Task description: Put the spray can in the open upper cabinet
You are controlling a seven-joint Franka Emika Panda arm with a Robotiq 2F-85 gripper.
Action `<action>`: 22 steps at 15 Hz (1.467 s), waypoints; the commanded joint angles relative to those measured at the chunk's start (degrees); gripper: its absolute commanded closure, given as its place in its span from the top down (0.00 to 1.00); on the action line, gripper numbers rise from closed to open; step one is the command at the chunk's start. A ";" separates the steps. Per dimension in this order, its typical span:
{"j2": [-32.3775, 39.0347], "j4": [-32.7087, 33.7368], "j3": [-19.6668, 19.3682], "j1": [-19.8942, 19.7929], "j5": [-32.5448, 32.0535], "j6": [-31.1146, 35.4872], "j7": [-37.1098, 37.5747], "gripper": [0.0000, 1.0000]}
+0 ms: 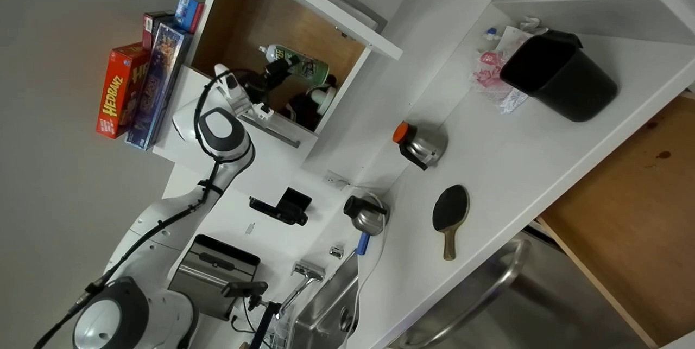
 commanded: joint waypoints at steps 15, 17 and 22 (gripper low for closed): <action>0.54 29.29 44.32 -42.16 -12.57 -16.38 2.69 0.49; 1.50 31.39 45.16 -43.49 -11.28 -18.49 2.10 0.49; 4.08 35.78 46.65 -45.57 -9.94 -22.22 2.37 0.49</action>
